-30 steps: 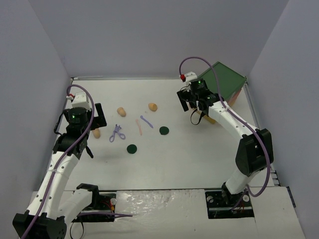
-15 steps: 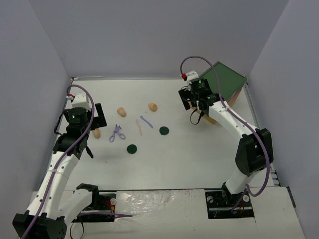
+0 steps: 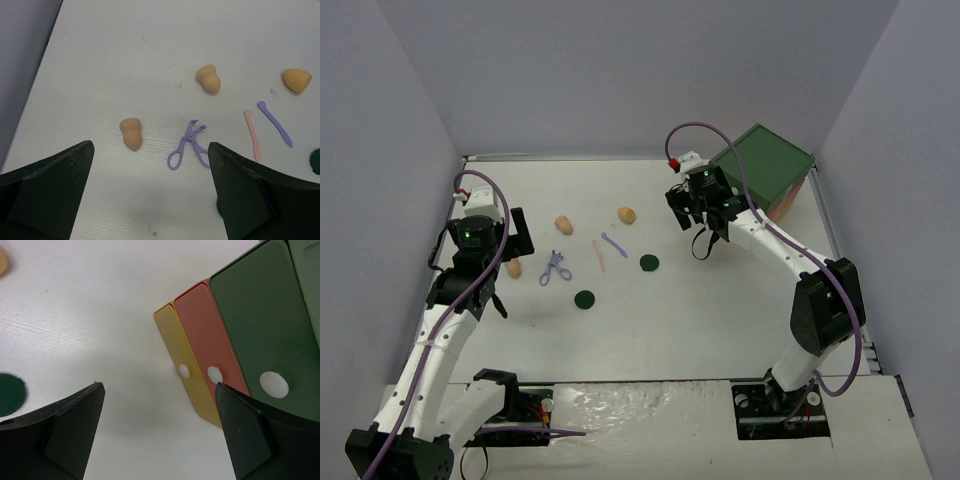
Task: Organize the makeup
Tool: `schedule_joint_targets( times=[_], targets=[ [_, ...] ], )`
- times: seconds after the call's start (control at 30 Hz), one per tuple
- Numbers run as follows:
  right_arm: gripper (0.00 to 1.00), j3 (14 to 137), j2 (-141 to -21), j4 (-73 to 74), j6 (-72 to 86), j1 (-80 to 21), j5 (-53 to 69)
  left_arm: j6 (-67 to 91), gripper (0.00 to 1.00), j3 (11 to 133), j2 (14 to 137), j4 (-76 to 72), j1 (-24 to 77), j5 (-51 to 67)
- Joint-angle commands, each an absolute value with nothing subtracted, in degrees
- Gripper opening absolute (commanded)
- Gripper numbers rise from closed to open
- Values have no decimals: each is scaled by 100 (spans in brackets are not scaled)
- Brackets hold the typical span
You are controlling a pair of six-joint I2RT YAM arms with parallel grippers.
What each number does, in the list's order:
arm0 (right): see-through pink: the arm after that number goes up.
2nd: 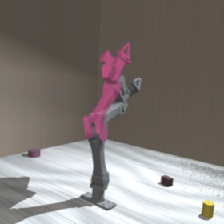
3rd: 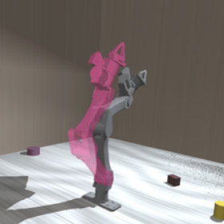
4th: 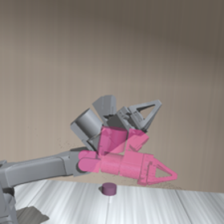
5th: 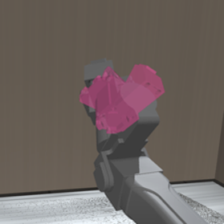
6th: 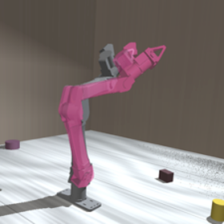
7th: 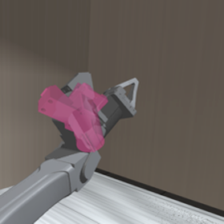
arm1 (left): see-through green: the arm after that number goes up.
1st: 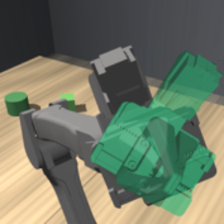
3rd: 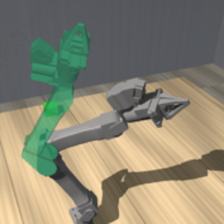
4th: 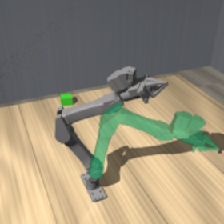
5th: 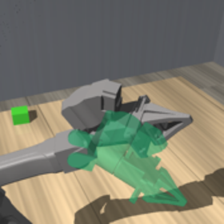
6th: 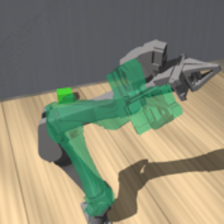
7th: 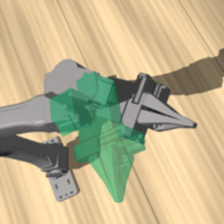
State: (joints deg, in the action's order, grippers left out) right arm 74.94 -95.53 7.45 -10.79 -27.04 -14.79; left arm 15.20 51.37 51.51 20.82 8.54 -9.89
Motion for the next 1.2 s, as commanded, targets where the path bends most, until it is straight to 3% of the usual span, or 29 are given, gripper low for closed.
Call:
schedule_joint_targets(
  times=[0.0,1.17],
  targets=[
    [89,7536,-9631,502,-1312,-2681,-2132,1521,97,5335,5142,1864,809,-976],
    [90,7804,-10564,493,-1793,-2532,-2751,1512,97,5344,5168,1872,809,-976]
  ],
)
